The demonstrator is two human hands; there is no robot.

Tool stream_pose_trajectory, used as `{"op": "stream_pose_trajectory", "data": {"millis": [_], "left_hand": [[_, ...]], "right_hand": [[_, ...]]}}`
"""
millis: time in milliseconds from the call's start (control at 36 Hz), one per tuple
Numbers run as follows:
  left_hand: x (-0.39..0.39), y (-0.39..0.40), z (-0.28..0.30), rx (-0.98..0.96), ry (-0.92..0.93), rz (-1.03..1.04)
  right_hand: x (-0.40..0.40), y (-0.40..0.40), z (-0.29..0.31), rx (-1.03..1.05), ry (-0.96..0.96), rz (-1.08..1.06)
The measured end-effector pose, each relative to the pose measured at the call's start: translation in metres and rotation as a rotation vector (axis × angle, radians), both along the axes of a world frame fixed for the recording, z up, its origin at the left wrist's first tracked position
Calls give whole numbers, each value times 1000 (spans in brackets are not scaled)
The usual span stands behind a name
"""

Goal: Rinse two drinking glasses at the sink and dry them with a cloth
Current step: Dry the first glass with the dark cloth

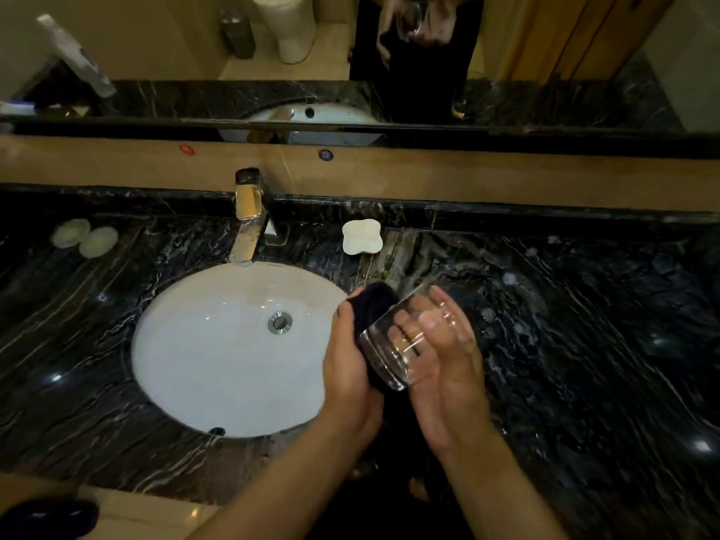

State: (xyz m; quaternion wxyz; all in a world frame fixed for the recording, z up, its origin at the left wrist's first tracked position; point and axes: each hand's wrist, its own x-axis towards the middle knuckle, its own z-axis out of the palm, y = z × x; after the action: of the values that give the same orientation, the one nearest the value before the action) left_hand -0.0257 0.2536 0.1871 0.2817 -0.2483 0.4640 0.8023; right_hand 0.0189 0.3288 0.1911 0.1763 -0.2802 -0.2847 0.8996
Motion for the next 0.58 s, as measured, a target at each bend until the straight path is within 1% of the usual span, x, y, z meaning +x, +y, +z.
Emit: {"op": "stream_pose_trajectory", "data": {"millis": [56,167,222,278,333,389,417,472,528,583], "left_hand": [[-8,-4,2,91,-67,-67],[11,-1,7,148,-146,-104],[24,-2,8,193,-180,-133],[30,-3,8,218,-184,-147],[26,-2,5,184,-155,-77],[17,1,3,113,-125,2],[11,1,3,96,-129,8],[0,-2,5,164,-169,-54],[-4,-4,6,212,-201,-123],[2,-5,8,209,-218,-169]], "right_hand": [[3,-4,-1,62,22,-11],[-9,2,-6,338,-14,-134],[-13,12,-8,420,-30,-156],[-11,19,-11,419,-43,-146],[-5,18,-10,414,-44,-102],[3,9,-7,374,-3,-8],[6,4,-5,337,35,44],[9,-2,0,326,77,95],[8,-4,2,421,65,70],[6,-5,4,569,36,31]]}}
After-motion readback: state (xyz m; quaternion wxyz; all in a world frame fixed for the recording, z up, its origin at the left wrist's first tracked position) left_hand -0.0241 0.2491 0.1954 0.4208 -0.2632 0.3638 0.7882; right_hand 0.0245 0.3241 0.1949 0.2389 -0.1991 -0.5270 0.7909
